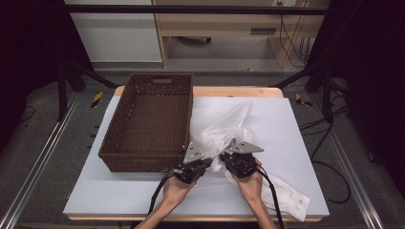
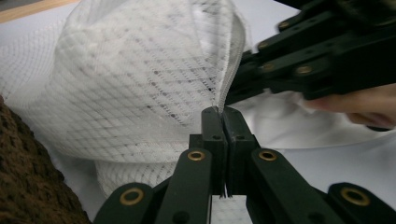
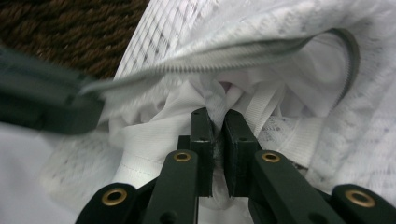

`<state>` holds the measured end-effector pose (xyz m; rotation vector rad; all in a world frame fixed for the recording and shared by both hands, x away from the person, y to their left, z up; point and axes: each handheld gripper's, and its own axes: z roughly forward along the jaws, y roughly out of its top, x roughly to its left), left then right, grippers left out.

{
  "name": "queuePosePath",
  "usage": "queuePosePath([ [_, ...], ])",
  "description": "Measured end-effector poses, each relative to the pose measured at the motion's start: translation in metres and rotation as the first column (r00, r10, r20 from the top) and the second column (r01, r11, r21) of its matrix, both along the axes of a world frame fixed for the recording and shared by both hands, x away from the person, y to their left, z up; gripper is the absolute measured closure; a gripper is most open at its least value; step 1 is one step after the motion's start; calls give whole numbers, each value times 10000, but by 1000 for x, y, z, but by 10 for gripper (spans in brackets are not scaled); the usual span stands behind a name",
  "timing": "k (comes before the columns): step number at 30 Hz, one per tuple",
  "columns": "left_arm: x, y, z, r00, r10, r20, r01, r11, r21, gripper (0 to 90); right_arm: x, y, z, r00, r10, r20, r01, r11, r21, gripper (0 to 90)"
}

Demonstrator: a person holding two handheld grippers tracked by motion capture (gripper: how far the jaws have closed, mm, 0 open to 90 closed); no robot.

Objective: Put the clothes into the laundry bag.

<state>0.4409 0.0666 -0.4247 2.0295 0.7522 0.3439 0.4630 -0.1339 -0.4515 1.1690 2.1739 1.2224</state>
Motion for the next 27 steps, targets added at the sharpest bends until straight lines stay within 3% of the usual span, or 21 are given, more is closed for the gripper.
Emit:
queuePosePath([
  [4, -5, 2, 4, 9999, -117, 85, 117, 9999, 65, 884, 21, 1, -8, 9927, -1191, -205, 1191, 9929, -7, 840],
  [5, -5, 3, 4, 9999, -146, 72, 146, 9999, 28, 884, 24, -1, -11, 9878, -1539, -231, 1539, 9881, -31, 840],
  [7, -6, 4, 4, 9998, -216, -5, 216, 9997, 71, 884, 31, -10, -18, 9686, -2471, -280, 2474, 9689, 94, 840],
  [10, -2, 4, -1, 9998, -169, -118, 171, 9997, 165, 884, 31, -20, -23, 9566, -2900, -279, 2909, 9561, 360, 823],
  [13, 2, 4, -8, 9997, -60, -223, 66, 9997, 255, 883, 25, -24, -19, 9718, -2334, -331, 2350, 9704, 556, 659],
  [17, 5, 4, -11, 9995, 75, -301, -70, 9999, 155, 882, 3, -36, -3, 9915, -1302, 69, 1295, 9898, 598, 467],
  [21, 5, 4, -11, 9996, 110, -251, -107, 9999, 130, 881, -16, -55, 6, 9906, -1305, 405, 1306, 9914, 1, 274],
  [23, 5, 3, -11, 9996, 105, -256, -101, 9999, 138, 881, -20, -65, 3, 9895, -1438, -121, 1435, 9895, -180, 229],
  [27, 5, 2, -12, 9995, 79, -298, -74, 9998, 174, 880, -21, -71, -15, 9874, -1178, -1060, 1101, 9910, -759, 294],
])
